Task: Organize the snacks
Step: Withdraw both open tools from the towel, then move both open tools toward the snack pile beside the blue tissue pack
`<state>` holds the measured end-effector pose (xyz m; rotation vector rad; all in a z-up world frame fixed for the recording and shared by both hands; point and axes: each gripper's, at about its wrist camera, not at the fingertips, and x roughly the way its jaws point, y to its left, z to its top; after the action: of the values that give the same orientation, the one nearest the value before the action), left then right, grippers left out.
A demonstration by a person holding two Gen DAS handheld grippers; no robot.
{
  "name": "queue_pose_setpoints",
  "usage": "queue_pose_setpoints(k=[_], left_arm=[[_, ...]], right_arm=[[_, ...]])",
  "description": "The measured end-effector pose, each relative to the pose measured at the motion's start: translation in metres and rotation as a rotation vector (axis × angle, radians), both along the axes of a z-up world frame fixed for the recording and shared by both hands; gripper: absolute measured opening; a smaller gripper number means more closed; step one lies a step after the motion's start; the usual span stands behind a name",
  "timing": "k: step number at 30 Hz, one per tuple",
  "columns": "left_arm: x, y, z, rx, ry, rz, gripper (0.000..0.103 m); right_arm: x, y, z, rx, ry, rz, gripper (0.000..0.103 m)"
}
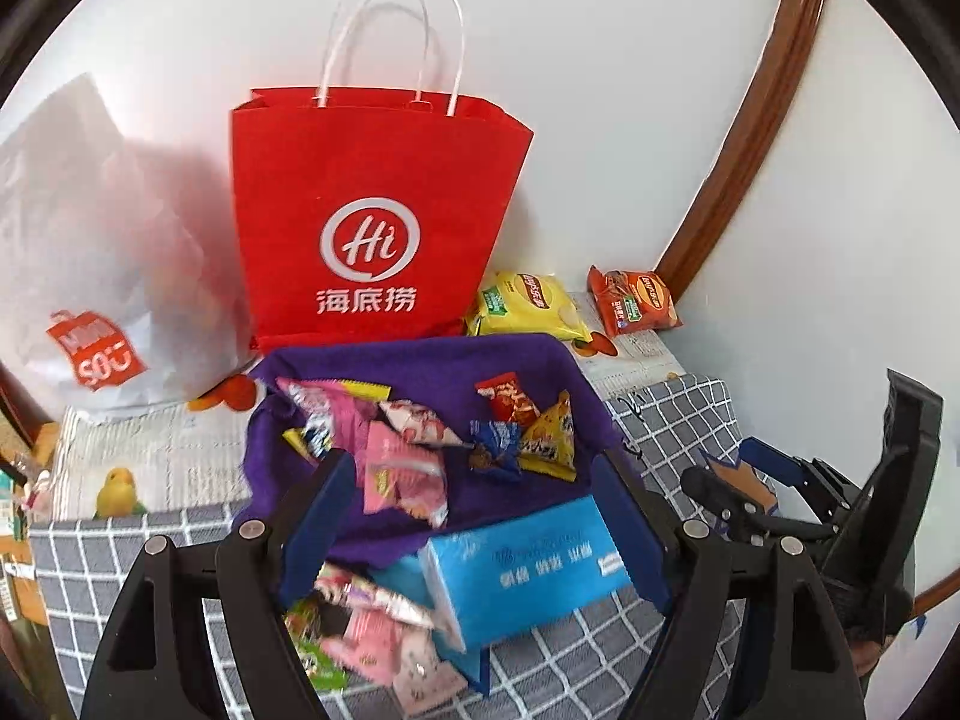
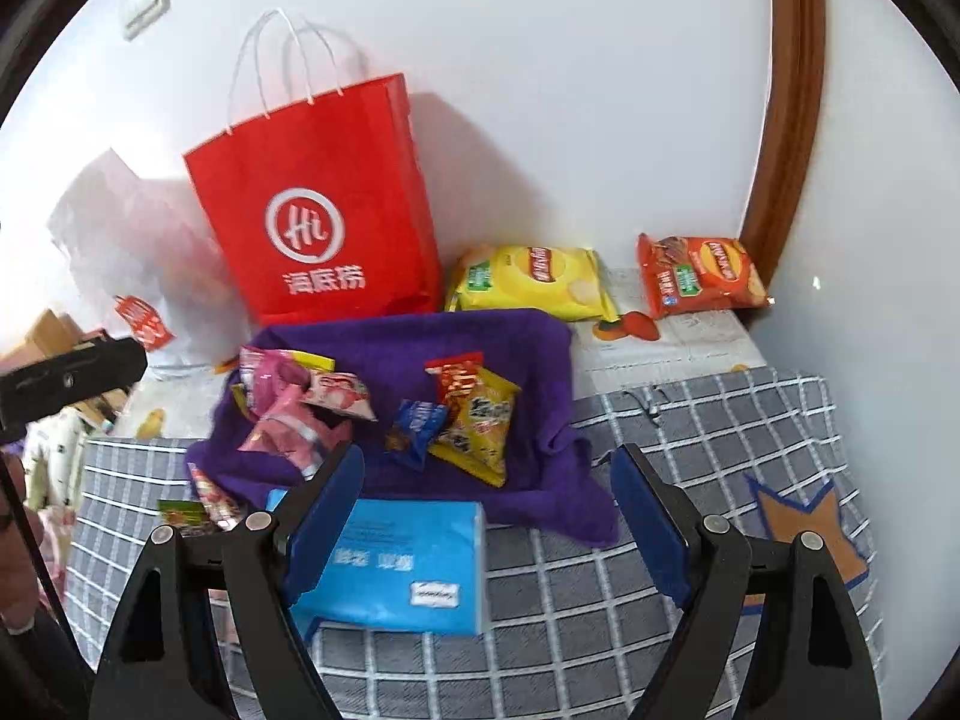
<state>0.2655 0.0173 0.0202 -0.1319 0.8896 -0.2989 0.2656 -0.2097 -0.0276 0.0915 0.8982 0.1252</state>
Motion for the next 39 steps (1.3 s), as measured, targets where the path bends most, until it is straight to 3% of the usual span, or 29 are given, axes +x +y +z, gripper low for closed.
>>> queue_pose_setpoints(k=[14, 23, 30, 39], left_arm=[[-0.053, 0.051, -0.036, 0.029, 0.084, 0.116, 0.079], [-0.069, 0.077, -0.068, 0.013, 0.146, 0.177, 0.078], [-0.079, 0.103, -0.081, 0.029, 0.154, 0.245, 0.078], [-0.08, 0.131, -0.102, 0.006, 0.181, 0.285, 0.078]], right_arm=[[-0.035, 0.026, -0.021, 0.098, 0.042, 0.063, 0.084], [-0.059, 0.045, -0.04, 0.112, 0.083, 0.126, 0.065], [-0.075, 0.092, -0.063, 0.074, 0.106, 0.231, 0.056], [-0.077, 0.156, -0.093, 0.024, 0.143, 0.375, 0.055]])
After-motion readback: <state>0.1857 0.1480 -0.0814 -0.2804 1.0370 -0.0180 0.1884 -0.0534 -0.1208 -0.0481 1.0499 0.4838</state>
